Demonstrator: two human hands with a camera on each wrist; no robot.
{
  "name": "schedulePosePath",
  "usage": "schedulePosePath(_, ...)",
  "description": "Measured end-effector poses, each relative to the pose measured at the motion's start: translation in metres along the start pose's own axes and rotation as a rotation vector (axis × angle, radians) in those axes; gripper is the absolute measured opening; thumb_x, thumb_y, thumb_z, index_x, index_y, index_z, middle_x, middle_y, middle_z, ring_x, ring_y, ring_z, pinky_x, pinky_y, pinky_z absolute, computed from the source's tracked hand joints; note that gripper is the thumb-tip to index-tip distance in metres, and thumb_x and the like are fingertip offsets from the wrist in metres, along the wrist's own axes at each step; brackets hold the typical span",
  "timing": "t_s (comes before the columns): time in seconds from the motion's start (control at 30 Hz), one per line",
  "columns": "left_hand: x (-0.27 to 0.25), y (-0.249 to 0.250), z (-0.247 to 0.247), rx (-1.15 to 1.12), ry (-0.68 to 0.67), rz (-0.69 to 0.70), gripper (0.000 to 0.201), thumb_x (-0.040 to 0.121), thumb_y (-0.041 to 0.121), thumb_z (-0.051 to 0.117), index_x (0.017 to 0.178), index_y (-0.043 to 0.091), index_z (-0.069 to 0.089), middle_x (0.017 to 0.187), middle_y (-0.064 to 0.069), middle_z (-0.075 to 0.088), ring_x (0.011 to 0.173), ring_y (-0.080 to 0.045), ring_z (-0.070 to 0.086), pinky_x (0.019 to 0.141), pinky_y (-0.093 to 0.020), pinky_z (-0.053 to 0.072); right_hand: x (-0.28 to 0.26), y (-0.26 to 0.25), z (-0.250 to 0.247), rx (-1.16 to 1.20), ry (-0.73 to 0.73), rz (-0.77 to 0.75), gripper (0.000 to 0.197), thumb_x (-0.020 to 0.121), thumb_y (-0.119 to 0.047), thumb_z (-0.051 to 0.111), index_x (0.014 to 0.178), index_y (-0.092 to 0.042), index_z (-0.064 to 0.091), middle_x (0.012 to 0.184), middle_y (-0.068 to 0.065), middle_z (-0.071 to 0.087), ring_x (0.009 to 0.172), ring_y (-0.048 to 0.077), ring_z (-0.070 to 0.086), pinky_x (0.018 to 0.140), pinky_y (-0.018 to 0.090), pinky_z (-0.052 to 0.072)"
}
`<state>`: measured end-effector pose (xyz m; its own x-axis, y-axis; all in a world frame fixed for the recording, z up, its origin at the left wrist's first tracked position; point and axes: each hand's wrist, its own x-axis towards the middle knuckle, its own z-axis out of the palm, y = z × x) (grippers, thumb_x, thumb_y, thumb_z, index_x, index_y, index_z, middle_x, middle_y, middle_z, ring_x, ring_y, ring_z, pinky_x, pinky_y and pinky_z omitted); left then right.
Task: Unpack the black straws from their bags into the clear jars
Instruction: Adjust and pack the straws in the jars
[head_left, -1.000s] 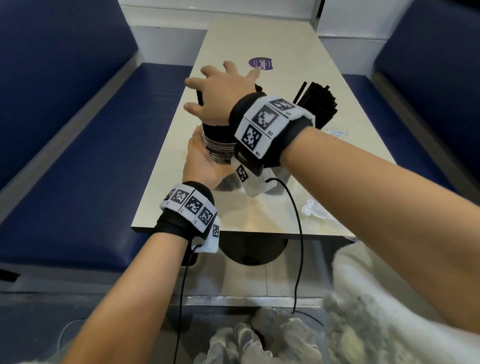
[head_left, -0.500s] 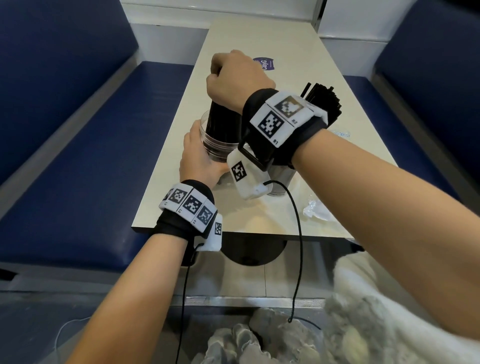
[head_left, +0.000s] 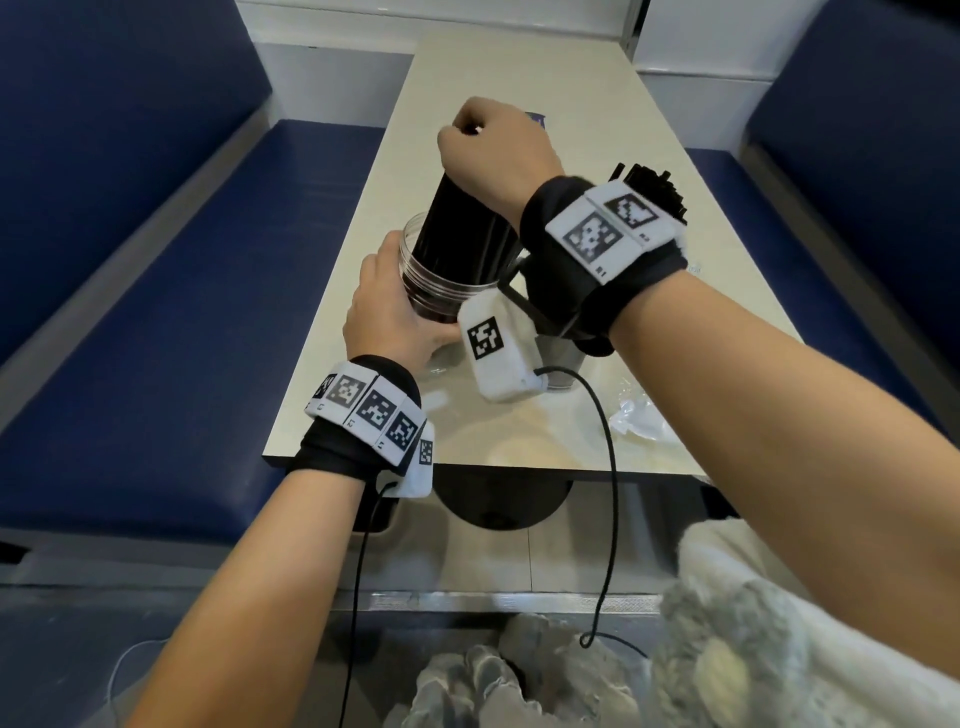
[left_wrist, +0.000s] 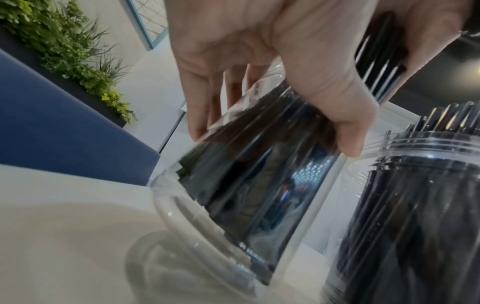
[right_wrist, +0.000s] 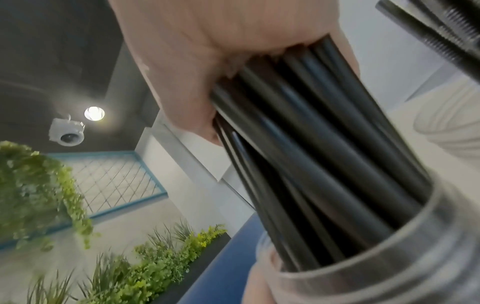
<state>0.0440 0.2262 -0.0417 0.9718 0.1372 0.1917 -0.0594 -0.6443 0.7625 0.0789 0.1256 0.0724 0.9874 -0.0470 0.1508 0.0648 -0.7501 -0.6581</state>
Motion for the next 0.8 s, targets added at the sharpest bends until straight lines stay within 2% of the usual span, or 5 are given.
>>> schedulePosePath(0.13, -0.001, 0.000, 0.000, -0.041, -0.018, -0.021, 0.096, 0.066, 0.029, 0.081, 0.145, 0.019, 0.028, 0.142, -0.004, 0.041, 0.129, -0.023, 0.043, 0.102, -0.037, 0.036, -0.001, 0.002, 0.005, -0.199, -0.134, 0.002, 0.035, 0.090, -0.031, 0.035, 0.123, -0.032, 0.048, 0.139, 0.006, 0.036, 0.130, 0.031, 0.031, 0.109, 0.043, 0.020)
schedulePosePath(0.23, 0.000, -0.004, 0.000, -0.078, -0.007, -0.009, 0.097, 0.057, 0.033, 0.087, 0.138, 0.021, 0.035, 0.135, -0.001, 0.046, 0.122, -0.020, 0.048, 0.099, -0.035, 0.039, -0.002, 0.008, 0.005, -0.168, -0.092, -0.164, 0.038, 0.089, -0.023, 0.039, 0.122, -0.040, 0.049, 0.147, -0.005, 0.026, 0.138, 0.033, 0.017, 0.107, 0.062, 0.018)
schedulePosePath(0.37, 0.002, -0.005, -0.001, -0.084, -0.016, -0.005, 0.099, 0.054, 0.035, 0.089, 0.137, 0.022, 0.036, 0.133, 0.001, 0.046, 0.122, -0.017, 0.047, 0.100, -0.036, 0.040, 0.005, 0.011, 0.000, -0.190, -0.243, -0.309, 0.032, 0.088, -0.017, 0.038, 0.097, -0.028, 0.067, 0.139, -0.002, 0.042, 0.131, 0.028, 0.036, 0.111, 0.046, 0.030)
schedulePosePath(0.47, 0.003, -0.007, -0.001, -0.105, -0.024, -0.022, 0.100, 0.054, 0.033, 0.088, 0.138, 0.022, 0.036, 0.135, 0.001, 0.045, 0.123, -0.017, 0.047, 0.103, -0.037, 0.041, 0.005, 0.015, -0.007, -0.271, -0.312, -0.397, 0.033, 0.093, -0.015, 0.036, 0.102, -0.018, 0.067, 0.148, 0.000, 0.034, 0.135, 0.022, 0.032, 0.114, 0.030, 0.023)
schedulePosePath(0.8, 0.006, -0.012, 0.002, -0.123, -0.019, 0.007, 0.093, 0.051, 0.035, 0.089, 0.131, 0.020, 0.043, 0.128, 0.002, 0.052, 0.120, -0.016, 0.049, 0.100, -0.033, 0.042, -0.005, 0.026, -0.020, -0.253, -0.359, -0.467, 0.035, 0.093, -0.041, 0.045, 0.092, -0.014, 0.067, 0.151, -0.002, 0.031, 0.136, 0.018, 0.034, 0.110, 0.033, 0.030)
